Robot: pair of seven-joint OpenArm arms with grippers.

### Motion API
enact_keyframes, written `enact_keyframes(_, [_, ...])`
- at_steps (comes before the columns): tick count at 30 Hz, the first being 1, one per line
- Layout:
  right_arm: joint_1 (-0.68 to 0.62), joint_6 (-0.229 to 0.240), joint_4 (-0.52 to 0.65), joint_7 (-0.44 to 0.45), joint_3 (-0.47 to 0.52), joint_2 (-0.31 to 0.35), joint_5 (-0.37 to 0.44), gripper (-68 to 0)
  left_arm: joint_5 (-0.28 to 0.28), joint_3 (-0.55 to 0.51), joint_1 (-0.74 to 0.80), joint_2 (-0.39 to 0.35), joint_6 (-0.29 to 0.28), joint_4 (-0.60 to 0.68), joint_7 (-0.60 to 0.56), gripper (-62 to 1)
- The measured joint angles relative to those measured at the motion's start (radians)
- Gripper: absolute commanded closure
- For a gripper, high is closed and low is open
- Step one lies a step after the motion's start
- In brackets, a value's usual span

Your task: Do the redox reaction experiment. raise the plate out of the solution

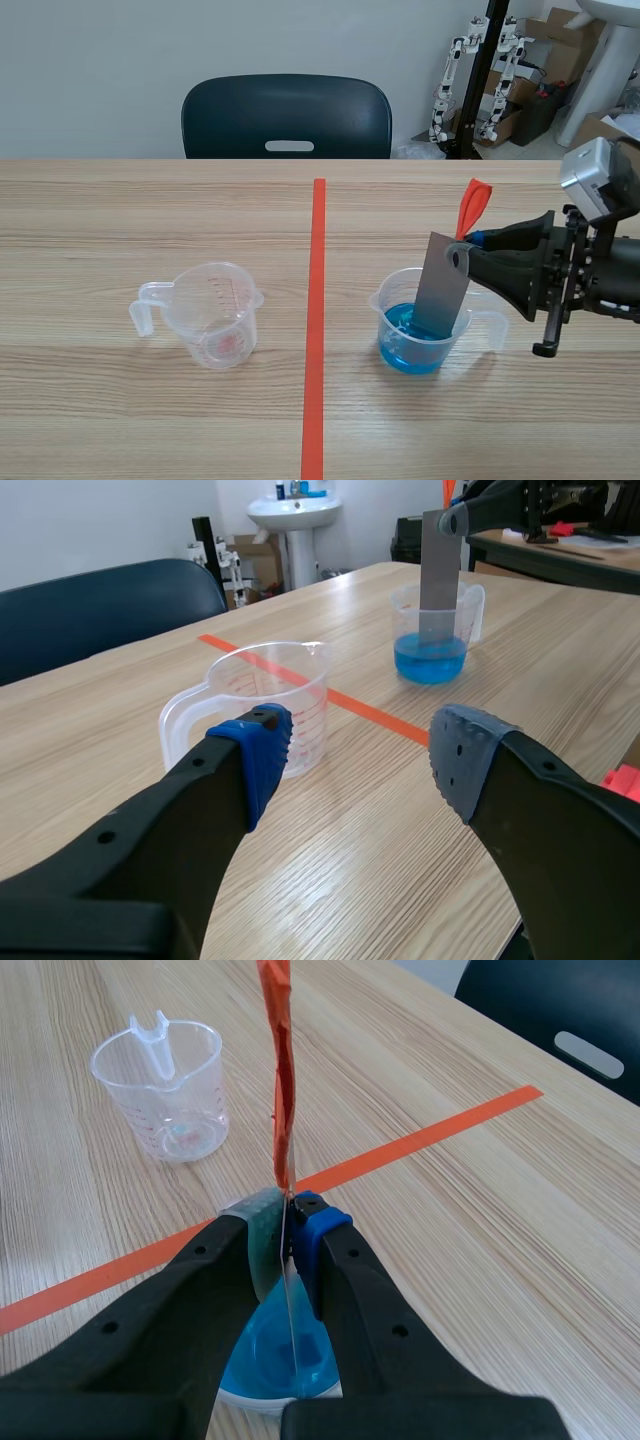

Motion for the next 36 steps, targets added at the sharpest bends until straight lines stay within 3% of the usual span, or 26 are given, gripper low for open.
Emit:
enact_keyframes(6, [0.003,0.000,0.039,-0.003,0.000,0.038,0.040,-0.6,-0.006,-0.077,0.002,-0.102,-0.009,0.010,0.001,-8.0])
enact_keyframes(9, [0.005,0.000,0.077,-0.039,0.000,0.063,0.093,-0.6,-0.006,-0.145,0.002,-0.154,-0.021,0.035,0.001,-2.2])
enact_keyframes(16, [0.006,0.000,0.183,-0.153,0.000,0.116,0.193,-0.6,-0.007,-0.266,0.001,-0.306,-0.232,0.099,0.013,-1.6])
enact_keyframes(19, [0.006,0.000,0.220,-0.199,0.000,0.136,0.250,-0.6,-0.014,-0.294,-0.029,-0.364,-0.337,0.122,0.129,-1.6])
enact_keyframes(23, [0.026,0.000,0.256,-0.275,0.000,0.164,0.341,-0.6,-0.051,-0.295,-0.141,-0.406,-0.434,0.151,0.234,-1.6])
enact_keyframes(30, [0.084,0.000,0.286,-0.370,0.001,0.228,0.488,-0.6,-0.073,-0.288,-0.288,-0.408,-0.447,0.272,0.426,-1.6])
enact_keyframes(36, [0.106,-0.003,0.324,-0.437,0.008,0.255,0.579,-0.6,-0.166,-0.175,-0.405,-0.406,-0.447,0.408,0.623,-1.6])
